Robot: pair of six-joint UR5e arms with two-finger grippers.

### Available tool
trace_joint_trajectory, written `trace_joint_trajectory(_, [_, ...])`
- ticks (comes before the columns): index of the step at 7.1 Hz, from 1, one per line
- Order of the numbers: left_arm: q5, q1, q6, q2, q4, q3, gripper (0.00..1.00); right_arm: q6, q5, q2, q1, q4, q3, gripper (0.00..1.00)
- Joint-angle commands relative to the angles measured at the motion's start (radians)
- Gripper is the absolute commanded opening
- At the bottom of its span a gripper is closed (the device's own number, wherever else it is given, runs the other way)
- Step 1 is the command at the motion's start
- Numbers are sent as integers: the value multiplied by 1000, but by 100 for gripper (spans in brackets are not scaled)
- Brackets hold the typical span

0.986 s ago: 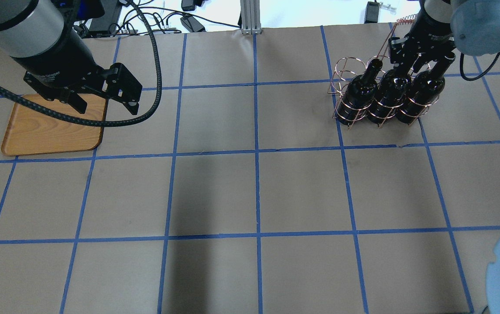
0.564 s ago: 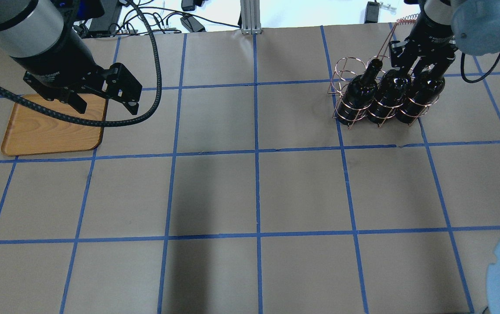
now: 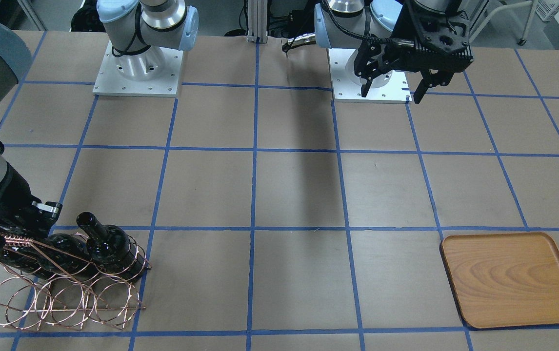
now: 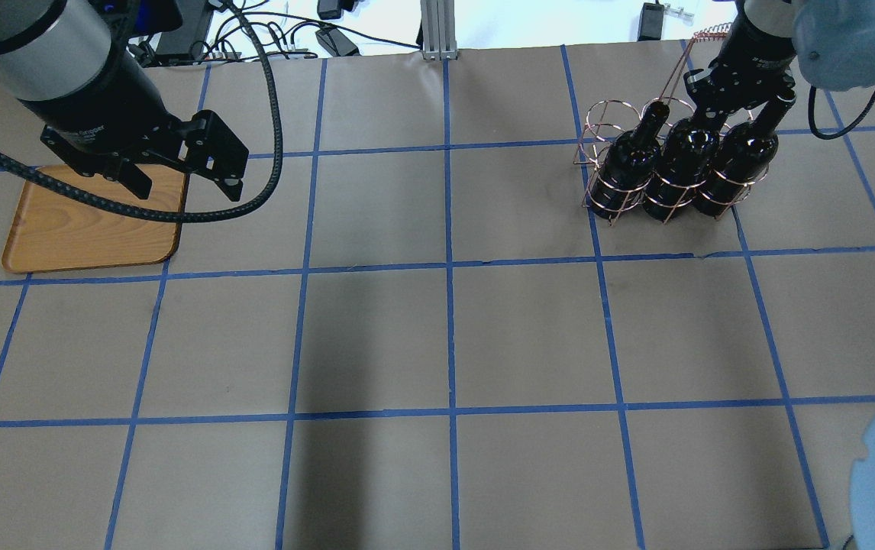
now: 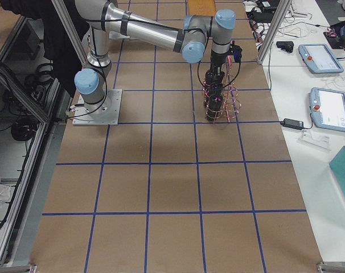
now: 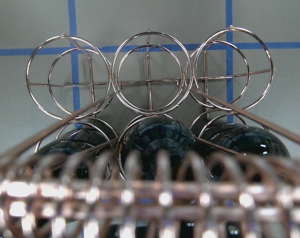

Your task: Take wine from basket and place on tray

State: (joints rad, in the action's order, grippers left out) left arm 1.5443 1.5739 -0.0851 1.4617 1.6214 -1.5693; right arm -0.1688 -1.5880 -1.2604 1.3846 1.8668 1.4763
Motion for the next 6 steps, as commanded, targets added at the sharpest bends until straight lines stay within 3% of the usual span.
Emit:
trace_joint_trajectory(1, [0,0,-1,0,0,0,100,-3,5,-2,-1,-8,-4,8])
trace_joint_trajectory(2, [0,0,-1,-1,0,-2,100,-3,9,-2,-1,-9,-2,72])
trace_joint_trajectory(4, [0,0,-1,-1,1,-2,100,-3,13,-5,-1,-11,1,94])
trace_joint_trajectory(6, [0,0,-5,0,0,-2,100,-5,14,-8,-1,-14,5,99])
